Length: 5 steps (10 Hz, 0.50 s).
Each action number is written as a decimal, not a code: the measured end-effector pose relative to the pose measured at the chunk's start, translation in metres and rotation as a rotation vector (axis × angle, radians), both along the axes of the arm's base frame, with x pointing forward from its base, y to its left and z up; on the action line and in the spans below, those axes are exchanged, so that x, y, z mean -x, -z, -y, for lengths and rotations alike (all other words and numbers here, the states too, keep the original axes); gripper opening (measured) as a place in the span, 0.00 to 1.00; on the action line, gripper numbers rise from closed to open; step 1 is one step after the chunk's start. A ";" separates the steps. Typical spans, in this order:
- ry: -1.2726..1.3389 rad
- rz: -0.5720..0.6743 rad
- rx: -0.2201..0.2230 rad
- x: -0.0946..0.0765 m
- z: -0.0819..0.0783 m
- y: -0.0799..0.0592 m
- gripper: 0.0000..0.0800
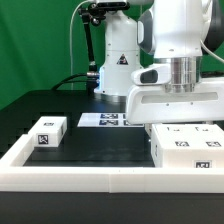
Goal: Assemble cabinet
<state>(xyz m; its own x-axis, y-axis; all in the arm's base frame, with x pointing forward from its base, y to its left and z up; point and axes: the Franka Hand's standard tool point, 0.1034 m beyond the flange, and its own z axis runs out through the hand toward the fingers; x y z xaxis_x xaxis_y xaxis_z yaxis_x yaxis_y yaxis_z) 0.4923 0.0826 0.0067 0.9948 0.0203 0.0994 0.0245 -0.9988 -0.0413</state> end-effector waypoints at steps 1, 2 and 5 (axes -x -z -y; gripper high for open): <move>0.000 0.000 0.000 0.000 0.000 0.000 1.00; -0.002 0.000 0.000 0.000 0.000 0.000 1.00; -0.013 0.021 0.001 -0.002 0.001 0.000 1.00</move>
Offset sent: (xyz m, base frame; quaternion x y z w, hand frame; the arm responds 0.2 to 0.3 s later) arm 0.0026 -0.0023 -0.0137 -0.0078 0.0221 -0.0030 0.9997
